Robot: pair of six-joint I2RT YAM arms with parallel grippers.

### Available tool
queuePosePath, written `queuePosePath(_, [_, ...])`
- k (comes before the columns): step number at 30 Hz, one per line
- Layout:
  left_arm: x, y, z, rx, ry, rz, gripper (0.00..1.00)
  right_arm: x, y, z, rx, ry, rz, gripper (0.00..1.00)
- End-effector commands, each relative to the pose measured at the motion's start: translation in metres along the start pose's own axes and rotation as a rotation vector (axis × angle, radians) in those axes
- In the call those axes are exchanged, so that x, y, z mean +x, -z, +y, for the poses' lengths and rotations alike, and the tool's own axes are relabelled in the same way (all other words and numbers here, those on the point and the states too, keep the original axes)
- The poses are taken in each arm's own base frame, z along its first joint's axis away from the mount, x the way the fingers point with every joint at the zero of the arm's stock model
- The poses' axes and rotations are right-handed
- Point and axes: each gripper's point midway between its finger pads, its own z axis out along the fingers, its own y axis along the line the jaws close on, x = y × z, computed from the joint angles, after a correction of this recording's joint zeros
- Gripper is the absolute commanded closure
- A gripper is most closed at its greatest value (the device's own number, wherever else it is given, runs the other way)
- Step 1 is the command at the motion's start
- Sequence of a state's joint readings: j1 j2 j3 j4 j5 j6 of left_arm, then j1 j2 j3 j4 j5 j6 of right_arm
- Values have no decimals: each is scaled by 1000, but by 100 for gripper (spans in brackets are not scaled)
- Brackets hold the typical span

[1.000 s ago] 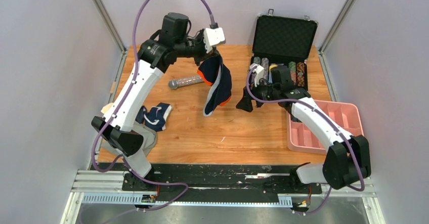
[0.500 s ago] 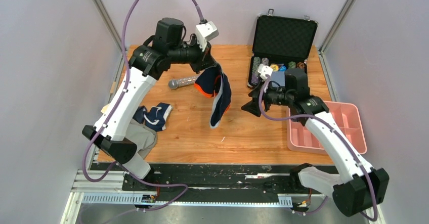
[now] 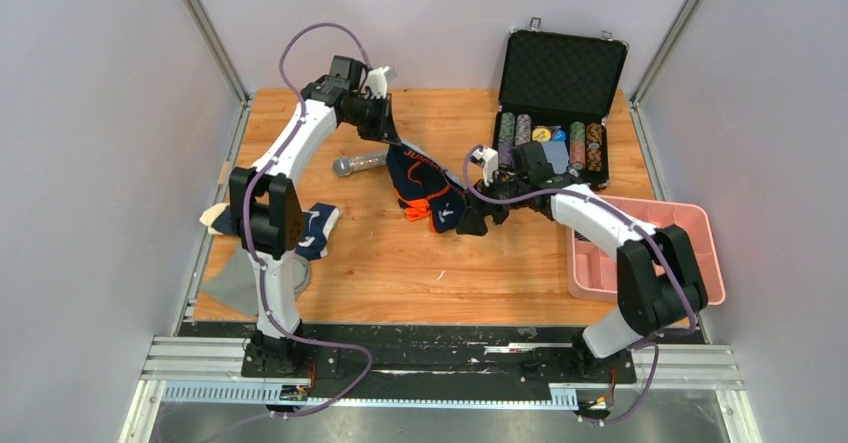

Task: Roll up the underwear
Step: Place the underwear at the center of the board.

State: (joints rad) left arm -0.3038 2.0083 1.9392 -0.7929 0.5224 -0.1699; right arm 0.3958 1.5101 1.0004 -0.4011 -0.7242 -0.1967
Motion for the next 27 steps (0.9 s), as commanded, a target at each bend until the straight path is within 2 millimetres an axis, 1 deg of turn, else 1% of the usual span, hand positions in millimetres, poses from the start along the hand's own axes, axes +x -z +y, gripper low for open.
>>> queuePosePath(1, [-5, -8, 14, 36, 37, -16, 100, -26, -12, -28, 75, -114, -65, 17])
queuePosePath(2, [-4, -11, 21, 32, 33, -10, 100, -29, -12, -41, 119, -153, -70, 17])
queuePosePath(4, [-1, -15, 27, 27, 24, -1, 100, -28, -7, -67, 199, -277, -82, 18])
queuePosePath(7, [2, -17, 32, 23, 29, 8, 100, -21, 2, -103, 284, -437, -102, 24])
queuePosePath(9, [3, -17, 33, 25, 27, 11, 100, -23, 8, -121, 307, -465, -127, 28])
queuePosePath(11, [3, -17, 34, 25, 23, 12, 100, -29, 10, -136, 314, -457, -144, 29])
queuePosePath(14, [2, -19, 36, 29, 21, 12, 100, -36, 5, -154, 309, -451, -145, 32])
queuePosePath(15, [3, -21, 39, 29, 27, 16, 100, -33, 1, -160, 301, -471, -135, 34])
queuePosePath(16, [2, -21, 40, 30, 30, 14, 100, -33, -3, -163, 291, -487, -130, 37])
queuePosePath(18, [1, -21, 43, 29, 38, 12, 100, -37, -9, -170, 285, -519, -133, 39])
queuePosePath(21, [-1, -21, 47, 23, 45, 8, 100, -35, -15, -185, 333, -594, -133, 46])
queuePosePath(25, [-2, -19, 48, 23, 54, 3, 100, -36, -17, -202, 415, -638, -131, 50])
queuePosePath(27, [-2, -19, 47, 25, 57, 4, 100, -33, -20, -204, 442, -656, -112, 52])
